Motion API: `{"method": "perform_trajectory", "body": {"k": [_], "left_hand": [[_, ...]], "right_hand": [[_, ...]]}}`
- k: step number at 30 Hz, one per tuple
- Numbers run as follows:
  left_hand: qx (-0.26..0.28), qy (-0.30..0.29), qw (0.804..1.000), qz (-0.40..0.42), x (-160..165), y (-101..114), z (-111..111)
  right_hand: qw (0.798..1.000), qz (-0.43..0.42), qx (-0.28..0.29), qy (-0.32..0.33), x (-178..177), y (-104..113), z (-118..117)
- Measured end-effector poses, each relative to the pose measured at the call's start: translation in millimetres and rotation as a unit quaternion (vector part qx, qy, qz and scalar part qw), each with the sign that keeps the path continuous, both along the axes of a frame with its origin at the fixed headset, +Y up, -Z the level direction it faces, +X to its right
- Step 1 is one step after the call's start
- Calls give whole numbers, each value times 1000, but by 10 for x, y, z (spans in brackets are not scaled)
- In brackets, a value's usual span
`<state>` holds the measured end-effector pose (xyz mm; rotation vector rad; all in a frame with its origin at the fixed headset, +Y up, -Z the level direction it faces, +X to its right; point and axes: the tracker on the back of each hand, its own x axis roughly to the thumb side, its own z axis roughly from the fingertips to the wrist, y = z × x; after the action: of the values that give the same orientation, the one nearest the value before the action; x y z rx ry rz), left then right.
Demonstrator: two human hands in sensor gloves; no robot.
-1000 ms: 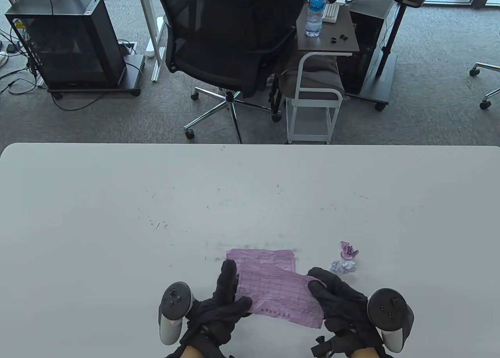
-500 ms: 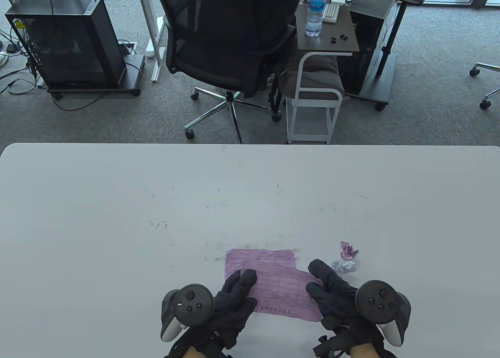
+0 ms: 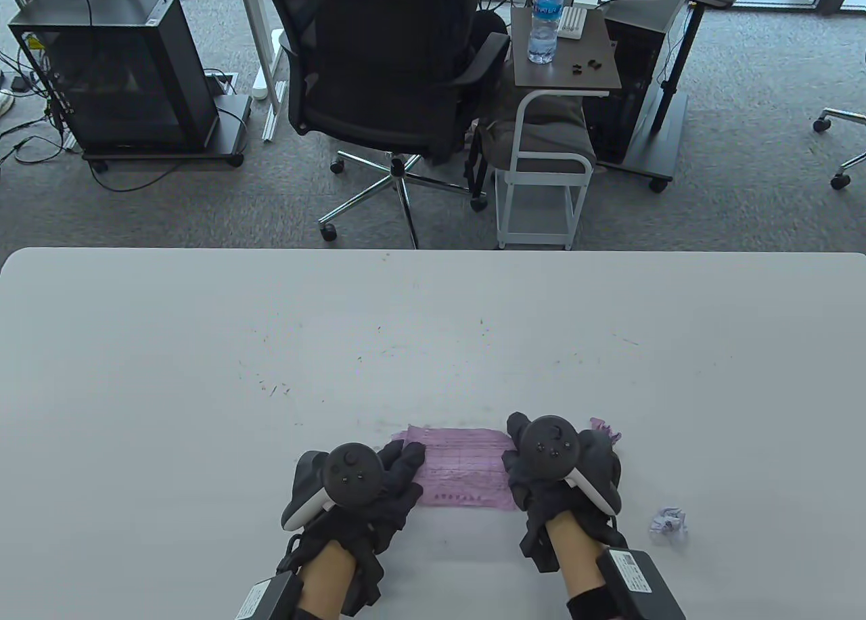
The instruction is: Flatten crumpled invoices and stack
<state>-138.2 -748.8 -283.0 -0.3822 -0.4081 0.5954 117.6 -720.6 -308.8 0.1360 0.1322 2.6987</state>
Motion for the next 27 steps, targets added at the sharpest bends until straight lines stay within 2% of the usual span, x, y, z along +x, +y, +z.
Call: {"method": "perform_trajectory", "body": {"k": [3, 5, 11, 16, 22, 27], "left_hand": [[-1, -11, 999, -54, 16, -59, -67], [4, -12, 997, -79, 31, -73, -109], [1, -15, 994, -111, 56, -201, -175], [1, -16, 990, -140, 109, -277, -184], [13, -23, 986, -165, 141, -333, -167], [-3, -14, 983, -184, 105, -373, -169]], "right_hand": [[999, 37, -18, -1, -64, -130, -124], [999, 32, -25, -7, -106, -194, -175], [996, 80, -35, 1, -225, -348, -261], [992, 127, -18, 14, -333, -458, -269], [980, 198, 3, 39, -453, -489, -238], [971, 232, 19, 48, -499, -522, -214]]}}
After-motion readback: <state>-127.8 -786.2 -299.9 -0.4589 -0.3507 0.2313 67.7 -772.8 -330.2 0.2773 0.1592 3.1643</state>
